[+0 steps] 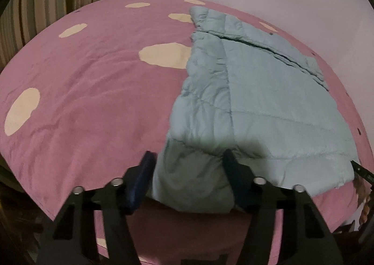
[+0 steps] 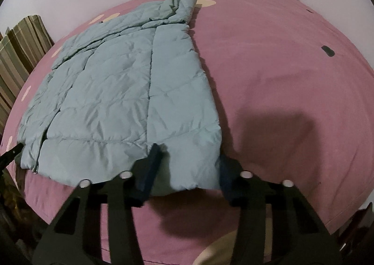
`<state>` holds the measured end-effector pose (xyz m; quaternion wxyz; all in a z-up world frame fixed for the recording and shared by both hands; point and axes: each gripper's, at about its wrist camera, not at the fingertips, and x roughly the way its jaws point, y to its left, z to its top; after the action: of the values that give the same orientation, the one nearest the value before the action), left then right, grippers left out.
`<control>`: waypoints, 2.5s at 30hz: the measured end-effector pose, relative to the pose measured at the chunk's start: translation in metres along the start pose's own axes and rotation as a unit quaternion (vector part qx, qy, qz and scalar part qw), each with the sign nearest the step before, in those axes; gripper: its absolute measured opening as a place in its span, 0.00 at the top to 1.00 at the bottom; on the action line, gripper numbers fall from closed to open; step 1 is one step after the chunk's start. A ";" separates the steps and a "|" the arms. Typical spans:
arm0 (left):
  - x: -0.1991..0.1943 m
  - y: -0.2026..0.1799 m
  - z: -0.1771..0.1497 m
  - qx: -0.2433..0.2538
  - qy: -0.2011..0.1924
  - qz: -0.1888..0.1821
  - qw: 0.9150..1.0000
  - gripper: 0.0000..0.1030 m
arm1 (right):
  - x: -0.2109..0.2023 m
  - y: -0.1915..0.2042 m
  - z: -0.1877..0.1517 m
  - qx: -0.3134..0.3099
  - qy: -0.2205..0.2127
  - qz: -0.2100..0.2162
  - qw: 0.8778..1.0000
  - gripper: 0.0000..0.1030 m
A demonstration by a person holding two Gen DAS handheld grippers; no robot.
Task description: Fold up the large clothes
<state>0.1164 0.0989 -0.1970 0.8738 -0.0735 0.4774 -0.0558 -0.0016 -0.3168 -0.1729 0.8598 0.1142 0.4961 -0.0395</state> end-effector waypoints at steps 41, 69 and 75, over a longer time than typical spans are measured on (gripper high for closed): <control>0.015 -0.016 0.175 -0.009 -0.097 0.021 0.995 0.98 | 0.103 0.025 0.184 0.035 -0.026 0.046 0.998 0.95; 0.019 -0.001 0.134 -0.005 -0.056 -0.073 0.996 0.41 | 0.061 -0.003 0.194 0.047 -0.082 0.039 0.995 0.51; 0.048 -0.004 0.141 -0.005 -0.027 -0.083 0.996 0.41 | 0.081 0.003 0.189 0.019 -0.053 0.046 0.997 0.48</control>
<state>0.2610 0.0975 -0.1603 0.8785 -0.1188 0.4459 -0.1239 0.1997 -0.3551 -0.1513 0.8834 0.1510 0.4434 -0.0155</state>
